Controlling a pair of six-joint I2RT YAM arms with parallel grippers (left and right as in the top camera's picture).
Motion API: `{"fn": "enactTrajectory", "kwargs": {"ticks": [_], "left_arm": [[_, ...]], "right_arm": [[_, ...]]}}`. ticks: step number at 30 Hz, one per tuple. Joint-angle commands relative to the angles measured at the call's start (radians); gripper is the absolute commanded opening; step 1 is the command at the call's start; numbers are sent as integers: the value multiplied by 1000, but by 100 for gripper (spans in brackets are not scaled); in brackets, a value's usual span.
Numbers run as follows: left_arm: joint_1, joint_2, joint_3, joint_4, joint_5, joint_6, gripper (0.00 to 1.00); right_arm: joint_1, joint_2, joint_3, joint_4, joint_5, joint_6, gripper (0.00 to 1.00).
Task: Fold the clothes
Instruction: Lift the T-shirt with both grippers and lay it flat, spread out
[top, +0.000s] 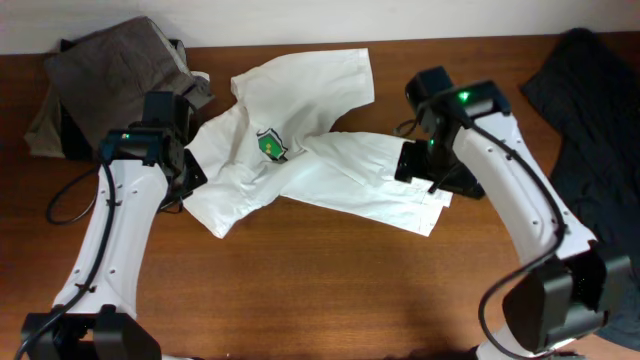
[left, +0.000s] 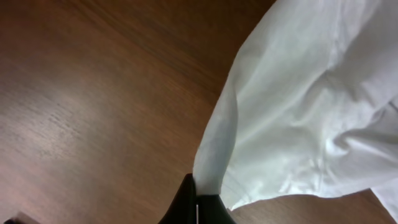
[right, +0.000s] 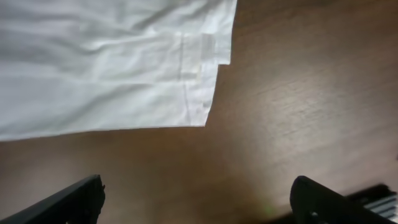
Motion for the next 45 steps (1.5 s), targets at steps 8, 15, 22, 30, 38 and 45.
{"fn": "enactTrajectory", "kwargs": {"ticks": [8, 15, 22, 30, 38, 45], "left_arm": [[3, -14, 13, 5, -27, -18, 1], [3, -14, 11, 5, -20, -18, 1], [3, -14, 11, 4, -20, -18, 1], [3, -14, 11, 5, -20, -18, 1], [3, -14, 11, 3, -20, -18, 1], [2, -23, 13, -21, -17, -17, 1]], "right_arm": [[-49, -8, -429, 367, -98, 29, 83], [-53, -8, -552, 494, -135, 59, 82], [-53, -8, -626, 612, -130, 51, 77], [-53, -8, -627, 635, -67, 51, 73], [-53, -8, -660, 709, -104, 52, 48], [-87, -34, -621, 646, -93, 59, 4]]}}
